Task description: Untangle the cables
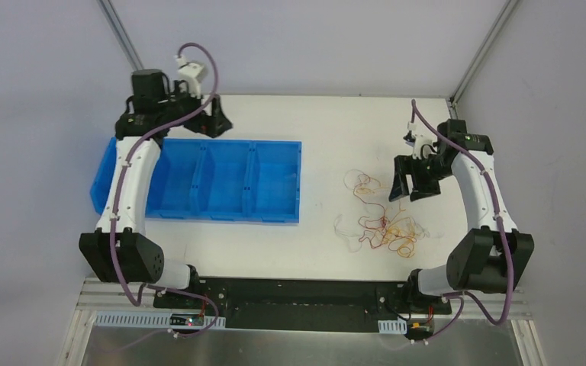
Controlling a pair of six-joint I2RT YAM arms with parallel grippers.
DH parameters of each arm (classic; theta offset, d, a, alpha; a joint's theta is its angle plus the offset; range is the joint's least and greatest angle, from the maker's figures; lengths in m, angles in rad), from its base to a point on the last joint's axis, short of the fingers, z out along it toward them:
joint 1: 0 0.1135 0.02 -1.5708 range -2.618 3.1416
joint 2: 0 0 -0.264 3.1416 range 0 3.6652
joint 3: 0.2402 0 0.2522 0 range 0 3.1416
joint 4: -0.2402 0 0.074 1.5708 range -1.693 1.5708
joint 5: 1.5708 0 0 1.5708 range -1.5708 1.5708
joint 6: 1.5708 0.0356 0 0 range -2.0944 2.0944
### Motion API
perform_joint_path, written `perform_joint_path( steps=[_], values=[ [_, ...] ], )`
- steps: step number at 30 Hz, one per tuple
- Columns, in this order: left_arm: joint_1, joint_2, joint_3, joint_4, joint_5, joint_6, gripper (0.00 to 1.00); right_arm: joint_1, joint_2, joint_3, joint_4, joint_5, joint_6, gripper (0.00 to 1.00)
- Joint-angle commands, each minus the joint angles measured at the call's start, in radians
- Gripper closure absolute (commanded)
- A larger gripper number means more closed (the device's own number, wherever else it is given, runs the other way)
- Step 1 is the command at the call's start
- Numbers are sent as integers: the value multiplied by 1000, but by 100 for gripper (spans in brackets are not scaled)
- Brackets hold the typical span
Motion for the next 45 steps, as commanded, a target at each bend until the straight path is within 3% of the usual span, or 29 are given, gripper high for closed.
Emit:
perform_joint_path(
  steps=[1,5,9,14,18,26,36,40,45],
  values=[
    [-274,67,61,-38,103,-102,1,-62,18,-86,-17,126,-76,28],
    [-527,194,92,-32,166,-135,2,-75,33,-157,31,125,-81,31],
    [-731,290,86,-6,202,-77,10,-78,36,-225,26,106,-113,34],
    [-873,402,103,83,191,-70,11,-94,46,-316,72,126,-134,37],
    [-886,457,118,186,199,-146,9,-98,104,-342,171,176,-108,38],
    [-884,449,101,246,157,-135,6,-129,165,-290,205,226,-99,48],
    [-867,444,48,357,108,-192,1,-153,161,-126,116,-63,-69,49],
    [-865,480,61,392,127,-283,2,-136,207,-63,142,-124,-12,50],
    [-877,574,64,529,117,-517,12,-128,261,-59,194,-77,34,55]
  ],
)
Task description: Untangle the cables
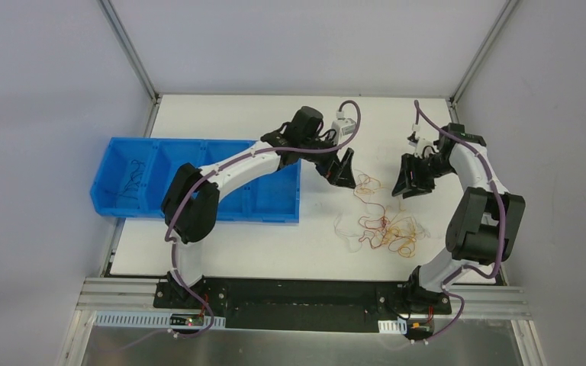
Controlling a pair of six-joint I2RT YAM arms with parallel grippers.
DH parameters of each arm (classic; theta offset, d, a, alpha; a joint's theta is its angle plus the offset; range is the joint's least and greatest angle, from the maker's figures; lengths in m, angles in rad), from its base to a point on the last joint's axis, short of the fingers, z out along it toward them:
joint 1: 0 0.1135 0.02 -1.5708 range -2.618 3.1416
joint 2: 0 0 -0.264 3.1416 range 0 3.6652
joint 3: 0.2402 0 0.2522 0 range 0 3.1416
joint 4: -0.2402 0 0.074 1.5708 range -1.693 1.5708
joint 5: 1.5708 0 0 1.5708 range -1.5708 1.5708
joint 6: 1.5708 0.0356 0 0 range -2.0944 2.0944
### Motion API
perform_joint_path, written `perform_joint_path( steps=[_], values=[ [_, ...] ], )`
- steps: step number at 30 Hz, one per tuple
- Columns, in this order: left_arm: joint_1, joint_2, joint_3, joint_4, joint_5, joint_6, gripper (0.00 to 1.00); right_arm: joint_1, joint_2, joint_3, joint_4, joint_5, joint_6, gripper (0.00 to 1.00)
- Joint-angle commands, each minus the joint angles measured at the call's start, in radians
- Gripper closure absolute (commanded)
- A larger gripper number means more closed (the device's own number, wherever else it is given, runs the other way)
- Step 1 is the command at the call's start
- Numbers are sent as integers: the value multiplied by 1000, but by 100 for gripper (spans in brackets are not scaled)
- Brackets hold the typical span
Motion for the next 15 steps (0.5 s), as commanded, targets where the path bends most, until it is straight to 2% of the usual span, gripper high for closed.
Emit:
perform_joint_path(
  steps=[1,7,15],
  values=[
    [-10,91,5,182,-14,-226,13,8,48,4,34,8,55,55],
    [-52,220,63,277,-56,-335,19,8,90,-18,85,53,71,56],
    [-98,382,185,286,-109,-352,28,4,64,-27,60,35,52,55]
  ],
)
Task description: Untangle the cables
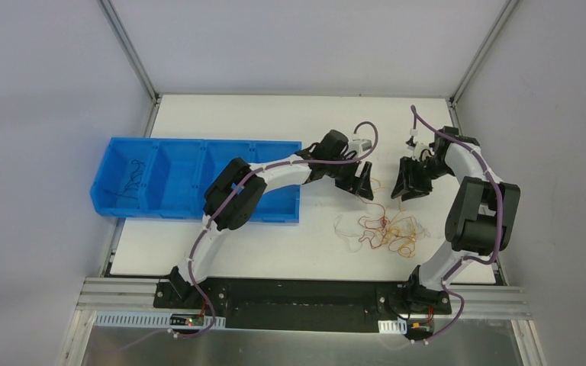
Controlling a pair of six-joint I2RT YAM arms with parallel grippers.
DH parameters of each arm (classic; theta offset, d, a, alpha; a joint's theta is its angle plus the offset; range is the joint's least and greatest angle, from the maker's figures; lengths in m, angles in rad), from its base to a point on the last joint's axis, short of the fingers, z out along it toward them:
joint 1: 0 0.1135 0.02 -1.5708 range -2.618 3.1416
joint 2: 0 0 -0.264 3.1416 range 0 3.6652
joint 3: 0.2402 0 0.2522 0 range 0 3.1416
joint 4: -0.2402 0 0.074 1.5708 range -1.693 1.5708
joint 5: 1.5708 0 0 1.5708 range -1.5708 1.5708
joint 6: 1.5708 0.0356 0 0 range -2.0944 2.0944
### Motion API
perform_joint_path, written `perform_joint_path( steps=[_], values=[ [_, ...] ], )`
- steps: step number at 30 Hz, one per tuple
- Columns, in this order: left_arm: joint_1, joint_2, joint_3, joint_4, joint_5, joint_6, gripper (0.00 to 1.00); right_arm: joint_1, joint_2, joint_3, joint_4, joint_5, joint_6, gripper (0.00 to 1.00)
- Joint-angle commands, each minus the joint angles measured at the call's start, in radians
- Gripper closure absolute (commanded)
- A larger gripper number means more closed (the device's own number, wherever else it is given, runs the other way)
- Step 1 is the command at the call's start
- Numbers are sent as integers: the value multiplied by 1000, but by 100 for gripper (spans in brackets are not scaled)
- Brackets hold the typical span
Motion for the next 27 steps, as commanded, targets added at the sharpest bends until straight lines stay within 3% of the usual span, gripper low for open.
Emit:
perform_joint_path(
  steps=[1,3,7,9,12,15,19,22,27],
  values=[
    [-27,47,91,66,-27,-20,30,-4,-36,-3,-25,-14,-10,55],
    [-32,64,116,70,-16,-14,33,-9,-45,3,-35,-22,-14,55],
    [-37,63,136,113,4,-43,51,-20,-61,12,-46,-26,-22,55],
    [-40,60,153,121,47,-62,72,-35,-66,18,-49,-38,-32,54],
    [-40,-4,166,115,115,-33,100,-79,-113,14,-50,-124,-71,43],
    [-38,-142,181,-12,136,94,100,-126,-214,-30,-4,-246,-123,33],
    [-18,-212,272,-204,293,207,100,-132,-436,-132,173,-408,-97,25],
    [-11,-239,327,-290,383,260,100,-93,-567,-222,351,-432,-5,19],
    [-11,-271,372,-319,433,276,100,17,-654,-268,555,-398,136,18]
  ],
)
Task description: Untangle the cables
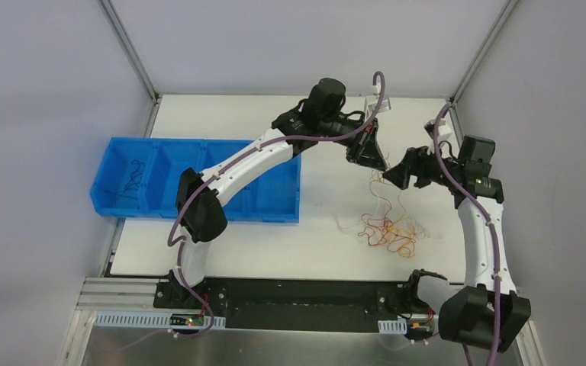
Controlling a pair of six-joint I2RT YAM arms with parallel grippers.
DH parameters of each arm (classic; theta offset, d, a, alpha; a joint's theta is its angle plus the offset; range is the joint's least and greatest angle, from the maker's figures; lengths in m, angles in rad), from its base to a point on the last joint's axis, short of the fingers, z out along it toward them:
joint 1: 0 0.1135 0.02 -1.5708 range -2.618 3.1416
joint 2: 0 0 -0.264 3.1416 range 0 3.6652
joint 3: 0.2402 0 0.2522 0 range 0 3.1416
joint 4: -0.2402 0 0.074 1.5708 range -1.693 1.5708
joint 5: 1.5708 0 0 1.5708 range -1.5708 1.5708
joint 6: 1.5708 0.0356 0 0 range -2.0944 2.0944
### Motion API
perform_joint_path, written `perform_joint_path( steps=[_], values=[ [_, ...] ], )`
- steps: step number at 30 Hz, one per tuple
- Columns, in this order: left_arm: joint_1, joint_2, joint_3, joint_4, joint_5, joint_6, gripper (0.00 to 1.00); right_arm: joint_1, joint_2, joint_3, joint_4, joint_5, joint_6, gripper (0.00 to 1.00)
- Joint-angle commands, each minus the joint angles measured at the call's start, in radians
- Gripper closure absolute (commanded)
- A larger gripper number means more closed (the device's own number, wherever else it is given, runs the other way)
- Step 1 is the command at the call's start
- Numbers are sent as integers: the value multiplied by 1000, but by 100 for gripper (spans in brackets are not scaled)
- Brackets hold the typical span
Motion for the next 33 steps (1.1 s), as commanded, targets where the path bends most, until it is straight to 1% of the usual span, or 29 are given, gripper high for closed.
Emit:
perform_joint_path(
  steps=[1,5,7,8,9,11,12,13,14,16,20,26,27,29,33],
  values=[
    [12,-47,61,-74,119,66,100,81,-35,-50,301,-32,164,18],
    [15,-41,117,-83,118,60,100,168,-41,-82,501,16,279,17],
    [18,-38,148,-88,108,56,100,212,-25,-97,548,35,298,18],
    [22,-36,163,-89,102,50,100,234,-11,-103,558,43,296,21],
    [25,-35,182,-90,97,40,100,255,10,-109,560,53,291,31],
    [32,-30,223,-91,85,12,100,269,48,-133,568,79,293,59],
    [37,-31,250,-91,80,-1,100,268,64,-144,569,90,292,69],
    [45,-34,268,-91,72,-13,100,265,80,-154,555,94,278,75],
    [55,-42,282,-91,55,-19,100,258,90,-169,533,96,247,77],
    [87,-57,317,-91,23,-29,100,234,100,-211,506,103,201,77],
    [163,-57,433,-97,-27,-70,100,187,119,-275,460,86,146,77],
    [262,-85,534,-112,-111,-32,100,165,142,-285,329,82,79,79],
    [277,-90,551,-113,-121,-31,100,163,148,-285,298,86,67,84],
    [299,-108,567,-113,-132,-21,100,162,173,-277,252,104,31,100],
    [330,-144,580,-109,-176,12,100,154,246,-243,177,201,-19,100]
  ],
)
